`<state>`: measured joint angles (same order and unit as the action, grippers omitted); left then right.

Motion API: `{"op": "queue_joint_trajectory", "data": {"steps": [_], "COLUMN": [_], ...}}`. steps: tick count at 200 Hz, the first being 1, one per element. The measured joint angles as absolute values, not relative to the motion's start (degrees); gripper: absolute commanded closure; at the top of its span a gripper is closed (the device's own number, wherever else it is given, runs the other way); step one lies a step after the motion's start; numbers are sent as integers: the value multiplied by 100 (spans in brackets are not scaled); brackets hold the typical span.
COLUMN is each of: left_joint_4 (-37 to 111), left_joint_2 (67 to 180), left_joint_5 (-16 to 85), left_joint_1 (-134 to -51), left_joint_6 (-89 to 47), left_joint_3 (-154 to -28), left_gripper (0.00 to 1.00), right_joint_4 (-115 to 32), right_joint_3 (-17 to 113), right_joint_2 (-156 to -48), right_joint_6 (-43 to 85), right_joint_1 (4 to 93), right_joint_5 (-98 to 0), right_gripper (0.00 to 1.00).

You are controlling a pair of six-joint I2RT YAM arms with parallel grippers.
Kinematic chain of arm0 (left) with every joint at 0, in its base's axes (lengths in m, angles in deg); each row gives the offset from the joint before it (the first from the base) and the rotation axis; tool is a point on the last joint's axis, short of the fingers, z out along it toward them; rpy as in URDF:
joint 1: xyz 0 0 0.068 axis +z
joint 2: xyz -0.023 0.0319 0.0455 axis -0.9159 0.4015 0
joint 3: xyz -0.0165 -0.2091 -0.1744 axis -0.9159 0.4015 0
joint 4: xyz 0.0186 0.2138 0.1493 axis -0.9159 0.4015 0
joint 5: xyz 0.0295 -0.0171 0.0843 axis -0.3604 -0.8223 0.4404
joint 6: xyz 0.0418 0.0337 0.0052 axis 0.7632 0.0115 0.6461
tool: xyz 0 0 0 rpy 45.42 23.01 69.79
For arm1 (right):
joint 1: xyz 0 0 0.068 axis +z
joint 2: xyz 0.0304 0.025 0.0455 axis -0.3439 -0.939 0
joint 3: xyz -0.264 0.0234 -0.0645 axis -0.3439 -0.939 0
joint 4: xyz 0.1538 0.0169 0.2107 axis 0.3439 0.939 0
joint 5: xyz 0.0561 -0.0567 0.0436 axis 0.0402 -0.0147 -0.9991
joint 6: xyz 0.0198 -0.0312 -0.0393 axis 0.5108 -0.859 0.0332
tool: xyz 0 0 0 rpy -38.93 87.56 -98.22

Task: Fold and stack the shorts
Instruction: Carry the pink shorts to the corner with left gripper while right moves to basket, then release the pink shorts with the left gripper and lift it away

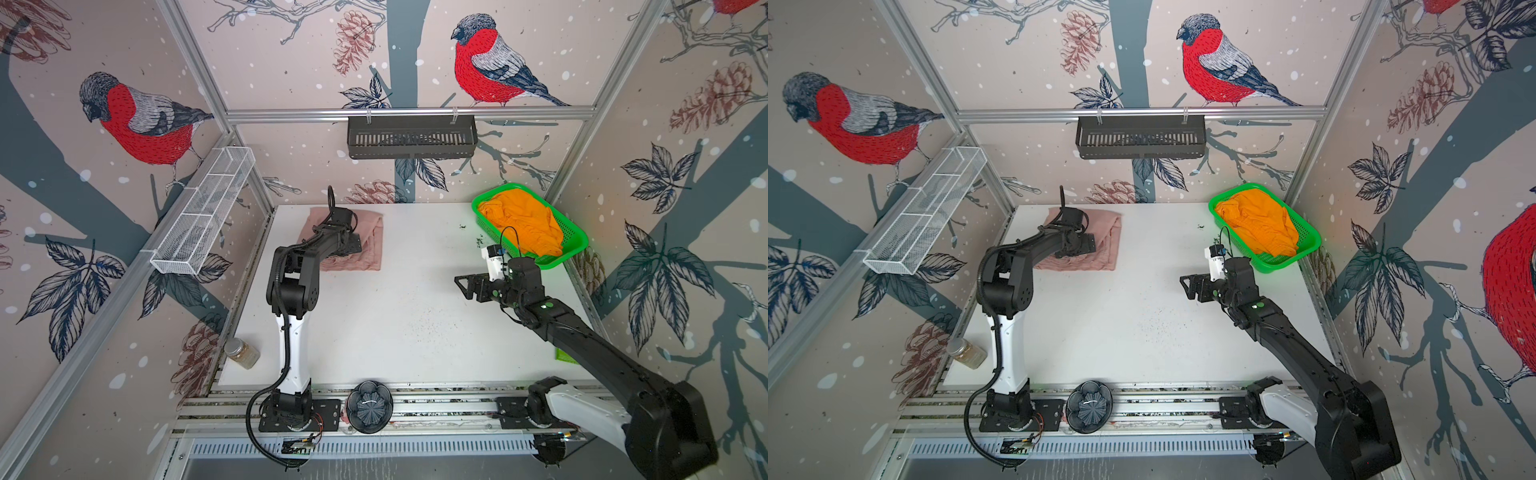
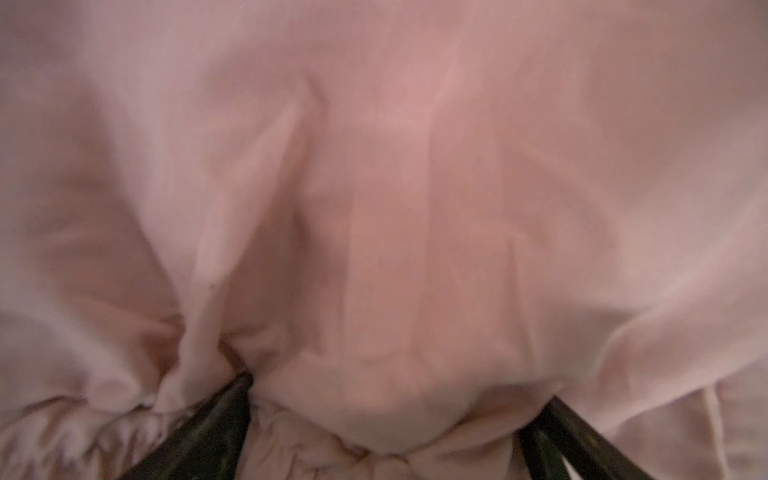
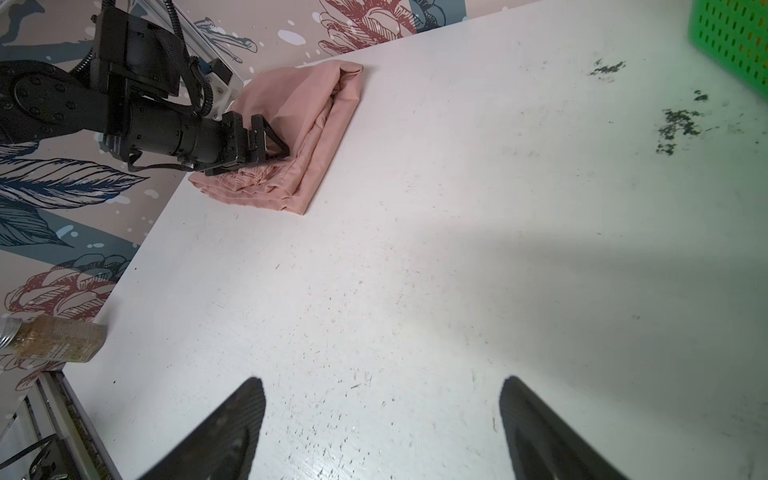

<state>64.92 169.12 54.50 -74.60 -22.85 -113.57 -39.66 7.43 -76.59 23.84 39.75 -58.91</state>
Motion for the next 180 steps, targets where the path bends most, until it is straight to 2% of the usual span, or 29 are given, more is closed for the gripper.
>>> {"op": "queue_joint_trajectory", "data": {"steps": [49, 119, 180], "left_joint_4": [6289, 6206, 6318], "left_joint_2": [17172, 17299, 17305], "left_joint_5": [5452, 5341, 5326], "left_joint_1": [-6754, -6549, -6298], "left_joint_6": [-1957, -1305, -1231], "left_joint_3": [-11602, -11860, -11936], "left_gripper": [3, 3, 3], "right_joint_4": [-4228, -4434, -4436], "right_joint_3": [1021, 1536, 1790], "right_joint_2": [-8218, -8935, -9066], "right_joint_6": [2294, 2106, 2058], "right_joint_1": [3713, 3617, 3615], "right_joint_5": [-6116, -6243, -6287], "right_gripper": [11, 11, 11]}}
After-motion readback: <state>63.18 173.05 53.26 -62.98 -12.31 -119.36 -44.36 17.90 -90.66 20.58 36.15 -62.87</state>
